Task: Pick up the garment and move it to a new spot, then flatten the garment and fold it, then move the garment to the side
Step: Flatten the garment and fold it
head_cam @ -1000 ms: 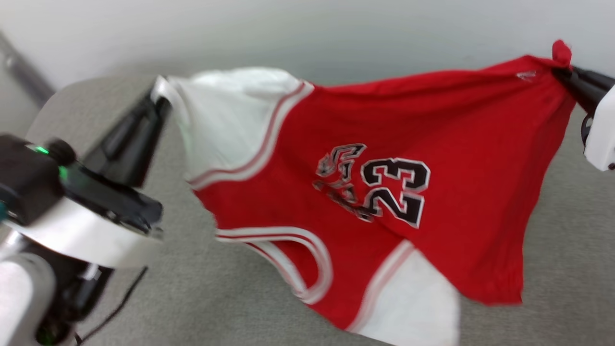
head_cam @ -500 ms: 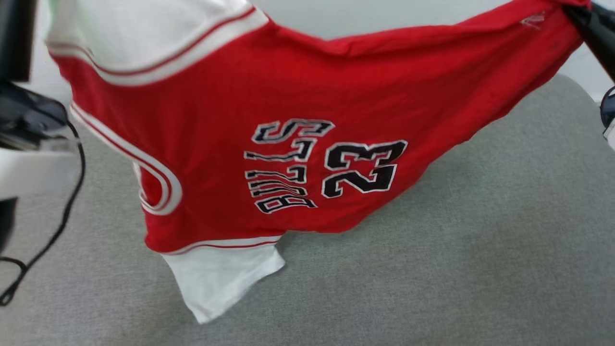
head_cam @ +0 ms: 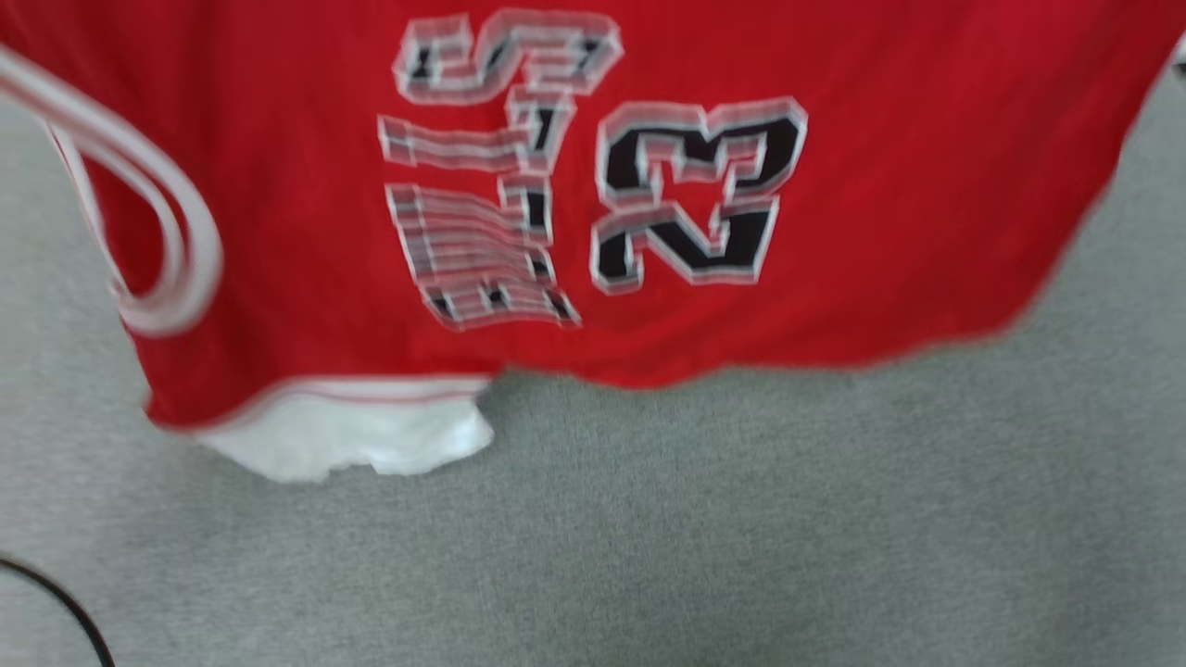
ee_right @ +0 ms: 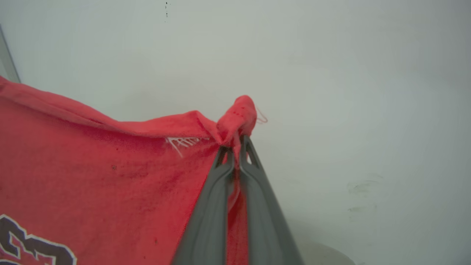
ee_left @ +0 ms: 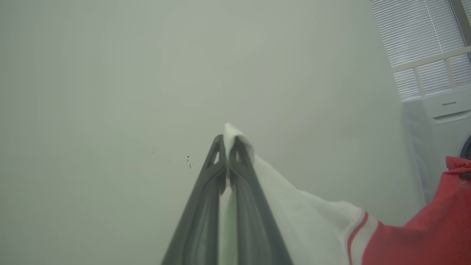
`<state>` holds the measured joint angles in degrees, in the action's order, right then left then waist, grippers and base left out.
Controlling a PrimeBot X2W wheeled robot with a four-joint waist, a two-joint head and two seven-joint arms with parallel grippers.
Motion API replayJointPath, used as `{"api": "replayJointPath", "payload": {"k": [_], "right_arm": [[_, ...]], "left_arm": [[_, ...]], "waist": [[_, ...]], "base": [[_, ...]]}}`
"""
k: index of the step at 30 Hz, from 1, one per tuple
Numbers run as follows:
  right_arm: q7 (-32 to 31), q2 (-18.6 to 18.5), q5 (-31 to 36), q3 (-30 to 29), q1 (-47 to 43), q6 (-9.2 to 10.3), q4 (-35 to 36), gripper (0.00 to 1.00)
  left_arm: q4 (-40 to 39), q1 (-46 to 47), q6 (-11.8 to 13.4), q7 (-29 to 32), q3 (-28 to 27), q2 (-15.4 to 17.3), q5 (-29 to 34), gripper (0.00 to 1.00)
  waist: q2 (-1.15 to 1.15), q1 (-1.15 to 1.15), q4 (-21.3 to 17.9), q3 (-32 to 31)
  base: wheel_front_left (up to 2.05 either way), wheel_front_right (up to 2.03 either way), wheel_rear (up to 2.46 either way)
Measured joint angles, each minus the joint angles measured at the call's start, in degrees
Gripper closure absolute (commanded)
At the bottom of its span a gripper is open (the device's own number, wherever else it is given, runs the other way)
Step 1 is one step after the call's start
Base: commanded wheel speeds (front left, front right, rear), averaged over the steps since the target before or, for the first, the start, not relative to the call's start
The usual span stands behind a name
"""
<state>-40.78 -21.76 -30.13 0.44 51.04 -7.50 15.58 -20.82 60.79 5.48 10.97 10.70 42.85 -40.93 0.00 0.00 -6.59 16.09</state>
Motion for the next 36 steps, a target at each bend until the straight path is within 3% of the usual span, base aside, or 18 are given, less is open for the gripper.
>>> {"api": "replayJointPath", "payload": {"k": [5,13,16,21,27,36], "right_arm": [[2.7,0.7,2.3,0.5,9.6,0.0,-5.7,1.0],[9.3,1.6,7.6,1.9,25.9,-0.01,-19.4,1.0],[12.9,2.3,10.0,2.2,30.6,-0.01,-25.2,1.0],[20.0,3.0,13.9,3.5,36.1,-0.01,-32.8,1.0],[27.7,5.6,15.1,5.7,34.8,-0.01,-39.3,1.0],[34.5,4.8,13.0,13.5,18.5,-0.01,-46.6,1.0]], "left_arm": [[9.1,13.7,-3.1,-0.2,2.1,-1.2,1.9,1.0],[27.5,35.3,-7.0,-4.8,5.7,-6.7,6.4,1.0],[33.8,40.8,-8.6,-7.9,8.1,-7.6,10.5,1.0],[42.9,46.0,-9.6,-14.1,8.2,-11.0,10.4,1.0],[48.9,40.9,-11.1,-21.4,10.2,-13.5,10.0,1.0],[49.3,15.8,-11.5,-25.3,14.2,-17.4,8.4,1.0]], "waist": [[0.0,0.0,-0.2,6.0],[0.0,0.01,0.7,15.7],[0.0,0.01,1.4,18.8],[0.0,0.01,2.7,23.1],[0.0,0.01,4.8,25.2],[0.0,0.0,6.4,20.2]], "base": [[0.0,0.0,0.0],[0.0,0.0,0.0],[0.0,0.0,0.0],[0.0,0.0,0.0],[0.0,0.0,0.0],[0.0,0.0,0.0]]}}
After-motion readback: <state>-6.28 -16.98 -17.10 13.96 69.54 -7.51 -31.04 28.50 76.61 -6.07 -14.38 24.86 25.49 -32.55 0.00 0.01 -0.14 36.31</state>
